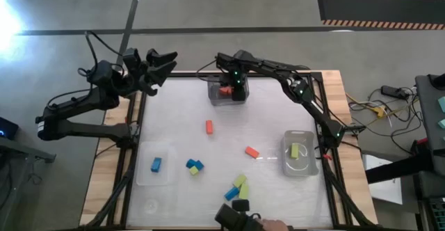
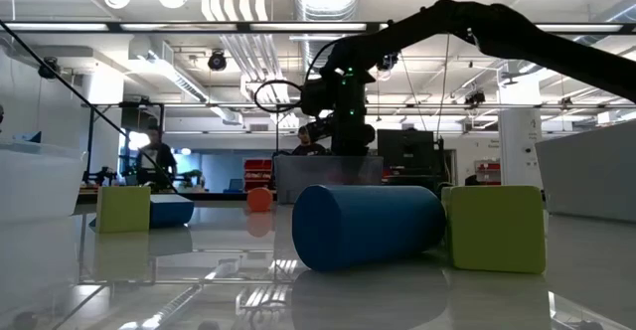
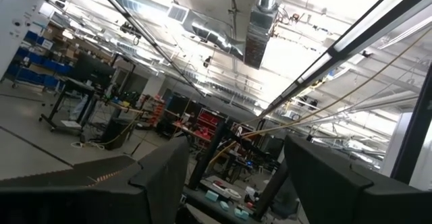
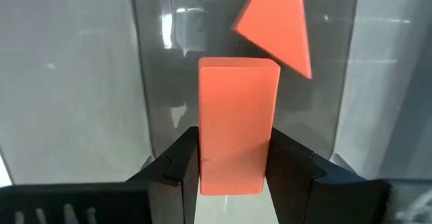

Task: Sort & place blocks by color
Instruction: Put the orange block into the black bin, then put the blue block into the white bin

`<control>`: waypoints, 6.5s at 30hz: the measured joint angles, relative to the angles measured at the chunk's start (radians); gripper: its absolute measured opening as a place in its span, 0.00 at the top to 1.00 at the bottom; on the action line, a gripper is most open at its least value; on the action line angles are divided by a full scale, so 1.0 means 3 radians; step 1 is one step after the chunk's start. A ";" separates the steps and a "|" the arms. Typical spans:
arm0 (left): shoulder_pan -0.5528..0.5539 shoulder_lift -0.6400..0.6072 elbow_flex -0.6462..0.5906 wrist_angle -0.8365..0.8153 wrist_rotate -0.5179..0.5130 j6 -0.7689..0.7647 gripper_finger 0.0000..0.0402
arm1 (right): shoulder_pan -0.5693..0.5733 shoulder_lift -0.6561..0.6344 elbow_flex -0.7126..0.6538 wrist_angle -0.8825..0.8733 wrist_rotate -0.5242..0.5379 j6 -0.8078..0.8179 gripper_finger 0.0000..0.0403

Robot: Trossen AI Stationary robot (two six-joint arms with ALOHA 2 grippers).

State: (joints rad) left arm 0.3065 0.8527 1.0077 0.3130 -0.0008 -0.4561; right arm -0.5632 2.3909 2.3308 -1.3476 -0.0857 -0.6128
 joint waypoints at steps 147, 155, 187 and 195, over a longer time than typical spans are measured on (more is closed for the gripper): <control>-0.1882 0.3421 0.1093 -0.3863 0.0166 -0.1779 0.67 | 0.2008 -0.2892 0.0068 -0.0358 0.0389 0.2438 0.89; -0.1907 0.3309 0.1128 -0.3874 0.0314 -0.1410 0.66 | 0.2007 -0.2892 0.0068 -0.0398 0.0471 0.2441 0.89; -0.2075 0.3183 0.0595 -0.3414 -0.0166 -0.0170 0.27 | 0.2007 -0.2893 0.0068 -0.0548 0.0472 0.2474 0.89; -0.2070 0.3184 0.0442 -0.3275 -0.0031 -0.0292 0.27 | 0.2007 -0.2893 0.0068 -0.0554 0.0490 0.2465 0.89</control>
State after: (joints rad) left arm -0.3145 1.8080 1.1402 -0.6695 -0.0101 -0.5438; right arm 0.0387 1.5230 2.3512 -1.5139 0.0612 0.1268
